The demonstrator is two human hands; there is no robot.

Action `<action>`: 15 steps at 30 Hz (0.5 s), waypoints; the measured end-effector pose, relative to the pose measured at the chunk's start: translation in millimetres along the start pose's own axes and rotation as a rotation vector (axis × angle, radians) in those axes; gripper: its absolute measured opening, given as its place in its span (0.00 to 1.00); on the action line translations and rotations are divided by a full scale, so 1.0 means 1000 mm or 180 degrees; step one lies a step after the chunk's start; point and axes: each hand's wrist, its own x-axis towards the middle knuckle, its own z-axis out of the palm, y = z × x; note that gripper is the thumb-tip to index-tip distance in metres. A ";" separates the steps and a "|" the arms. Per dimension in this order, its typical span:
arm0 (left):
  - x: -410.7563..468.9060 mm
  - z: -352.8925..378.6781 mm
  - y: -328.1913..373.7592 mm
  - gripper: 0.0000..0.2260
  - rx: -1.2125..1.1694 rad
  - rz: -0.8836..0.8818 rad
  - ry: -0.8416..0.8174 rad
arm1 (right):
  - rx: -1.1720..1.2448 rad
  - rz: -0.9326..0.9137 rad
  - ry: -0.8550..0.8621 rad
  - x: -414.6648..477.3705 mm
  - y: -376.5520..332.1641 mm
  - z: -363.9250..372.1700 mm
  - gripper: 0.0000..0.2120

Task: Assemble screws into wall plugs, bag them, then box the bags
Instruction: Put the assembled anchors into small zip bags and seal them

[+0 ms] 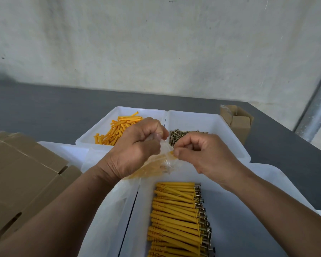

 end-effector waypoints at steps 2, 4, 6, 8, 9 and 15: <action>-0.001 0.004 0.000 0.03 0.0055 0.0049 -0.0086 | -0.0168 -0.0119 -0.0096 -0.002 0.002 0.009 0.02; -0.002 0.006 0.001 0.04 0.0015 0.0101 -0.0119 | -0.0284 -0.0206 -0.0171 -0.003 0.002 0.016 0.02; -0.002 0.007 0.002 0.05 -0.0091 0.0107 -0.0122 | -0.0286 -0.0222 -0.0223 -0.003 0.002 0.018 0.03; -0.002 0.007 0.001 0.05 -0.0110 0.0091 -0.0103 | -0.0235 -0.0192 -0.0328 -0.004 0.000 0.018 0.04; -0.001 0.007 0.000 0.04 -0.0069 0.0093 -0.0083 | -0.0233 -0.0157 -0.0379 -0.005 -0.001 0.017 0.05; 0.000 0.004 -0.001 0.03 -0.0126 0.0037 0.0109 | -0.0565 0.0107 -0.0025 -0.001 -0.003 0.002 0.09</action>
